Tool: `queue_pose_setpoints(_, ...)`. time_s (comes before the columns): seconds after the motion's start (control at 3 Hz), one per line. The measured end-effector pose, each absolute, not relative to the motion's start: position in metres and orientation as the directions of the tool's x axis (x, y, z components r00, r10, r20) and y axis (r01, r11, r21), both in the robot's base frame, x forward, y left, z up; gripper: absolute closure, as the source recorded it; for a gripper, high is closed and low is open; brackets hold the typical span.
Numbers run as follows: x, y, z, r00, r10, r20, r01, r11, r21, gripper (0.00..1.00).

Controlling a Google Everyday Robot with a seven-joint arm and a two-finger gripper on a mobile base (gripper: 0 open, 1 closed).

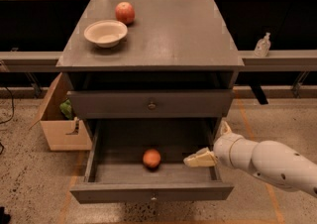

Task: Place orange into middle drawer

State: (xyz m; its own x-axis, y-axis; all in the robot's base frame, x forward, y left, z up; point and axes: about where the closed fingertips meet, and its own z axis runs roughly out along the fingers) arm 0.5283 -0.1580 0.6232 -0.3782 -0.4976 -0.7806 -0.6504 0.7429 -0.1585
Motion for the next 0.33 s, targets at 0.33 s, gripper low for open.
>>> queue_pose_setpoints(0.33, 0.5187, -0.1539, 0.6425, -0.357, -0.466, -0.809, -0.636, 0.756, -0.155, 0.0)
